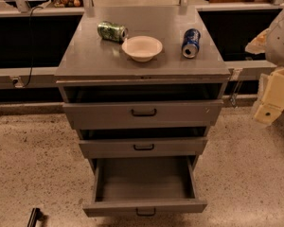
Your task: Close bottom drawer
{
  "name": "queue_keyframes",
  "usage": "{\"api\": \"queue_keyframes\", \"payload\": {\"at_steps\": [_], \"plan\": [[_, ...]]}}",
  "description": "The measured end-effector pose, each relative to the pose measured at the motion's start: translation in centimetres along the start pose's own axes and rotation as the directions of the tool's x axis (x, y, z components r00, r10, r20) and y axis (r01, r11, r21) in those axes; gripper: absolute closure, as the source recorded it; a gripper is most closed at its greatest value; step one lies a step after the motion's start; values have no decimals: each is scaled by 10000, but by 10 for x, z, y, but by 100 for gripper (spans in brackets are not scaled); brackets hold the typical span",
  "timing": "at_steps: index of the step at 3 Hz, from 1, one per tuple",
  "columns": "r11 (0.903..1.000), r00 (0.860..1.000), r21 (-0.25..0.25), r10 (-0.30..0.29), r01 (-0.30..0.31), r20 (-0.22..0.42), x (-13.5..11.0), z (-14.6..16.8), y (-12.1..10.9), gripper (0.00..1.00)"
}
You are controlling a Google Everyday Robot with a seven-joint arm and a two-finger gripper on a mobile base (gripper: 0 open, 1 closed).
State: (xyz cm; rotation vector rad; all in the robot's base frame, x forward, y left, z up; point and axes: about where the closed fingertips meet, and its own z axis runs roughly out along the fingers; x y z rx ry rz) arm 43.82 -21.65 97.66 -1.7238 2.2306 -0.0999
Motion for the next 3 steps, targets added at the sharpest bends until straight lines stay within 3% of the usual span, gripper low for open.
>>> {"api": "queue_keyframes", "payload": {"at_steps": [2,3], "plan": [[9996,9998,-198,188,-190,-106,6,14,-5,0],[9946,9975,-770,689,-697,-126,28,66,-11,0]]}}
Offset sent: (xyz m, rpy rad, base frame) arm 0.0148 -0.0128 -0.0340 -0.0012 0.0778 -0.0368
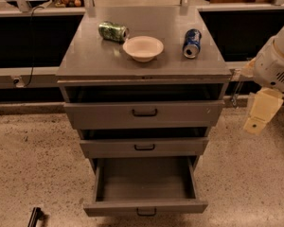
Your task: Close bottom drawer
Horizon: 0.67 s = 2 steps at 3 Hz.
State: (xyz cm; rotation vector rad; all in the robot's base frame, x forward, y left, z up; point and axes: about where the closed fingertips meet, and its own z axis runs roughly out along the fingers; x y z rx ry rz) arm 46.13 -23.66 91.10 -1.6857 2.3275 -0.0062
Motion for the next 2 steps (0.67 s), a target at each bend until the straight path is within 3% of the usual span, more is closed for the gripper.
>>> {"api": "queue_keyframes", "payload": {"at_steps": [1,2], "plan": [[9984,9980,-536,-119,152,620,13,64,12,0],[9994,9965,-183,-262,278,789,18,82,9,0]]}}
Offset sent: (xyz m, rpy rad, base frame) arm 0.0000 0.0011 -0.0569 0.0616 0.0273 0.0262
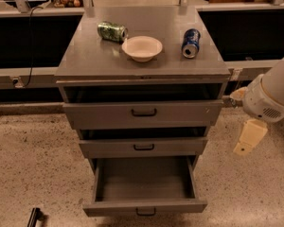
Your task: Close bottom drawer
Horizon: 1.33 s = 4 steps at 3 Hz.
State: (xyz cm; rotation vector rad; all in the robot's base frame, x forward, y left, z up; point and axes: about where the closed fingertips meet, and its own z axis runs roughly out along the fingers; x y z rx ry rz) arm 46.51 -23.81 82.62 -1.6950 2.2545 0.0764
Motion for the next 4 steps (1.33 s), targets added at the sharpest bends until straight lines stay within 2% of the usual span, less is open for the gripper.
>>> {"api": "queue_keyframes", "payload": {"at_steps": [1,2,3,4], "plan": [[9945,9992,-977,-360,374,167,-11,29,-3,0],[9697,9856,-2169,-812,1125,1482,-23,98,13,0],[9616,9167,-1438,-1688,2338,3621,-58,149,23,0],[9485,8813,-672,-2596,3095,3949,-75,151,16,0]]}}
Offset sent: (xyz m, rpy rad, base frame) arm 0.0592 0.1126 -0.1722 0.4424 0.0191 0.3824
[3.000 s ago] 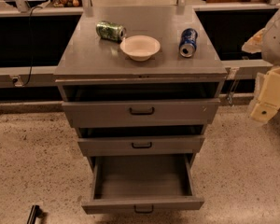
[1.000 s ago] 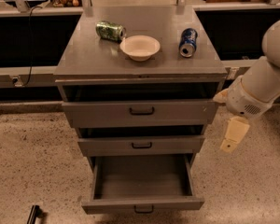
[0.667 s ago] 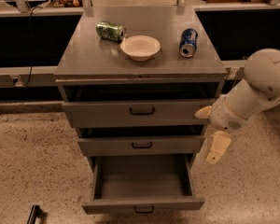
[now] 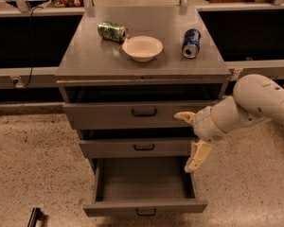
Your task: Close bottom drawer
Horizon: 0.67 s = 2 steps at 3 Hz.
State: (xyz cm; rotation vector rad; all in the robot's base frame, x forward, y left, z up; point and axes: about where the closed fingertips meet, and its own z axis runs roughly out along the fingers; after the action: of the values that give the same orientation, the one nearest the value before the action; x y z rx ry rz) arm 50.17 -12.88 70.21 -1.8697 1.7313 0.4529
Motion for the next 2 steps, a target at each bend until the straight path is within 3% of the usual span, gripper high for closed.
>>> {"api": "queue_keyframes", "payload": {"at_steps": [1,2], "plan": [[9964,9957,-736,367,-430,-847,31,31,18,0],[9959,9951,-798,345,-420,-931,33,32,20,0]]}}
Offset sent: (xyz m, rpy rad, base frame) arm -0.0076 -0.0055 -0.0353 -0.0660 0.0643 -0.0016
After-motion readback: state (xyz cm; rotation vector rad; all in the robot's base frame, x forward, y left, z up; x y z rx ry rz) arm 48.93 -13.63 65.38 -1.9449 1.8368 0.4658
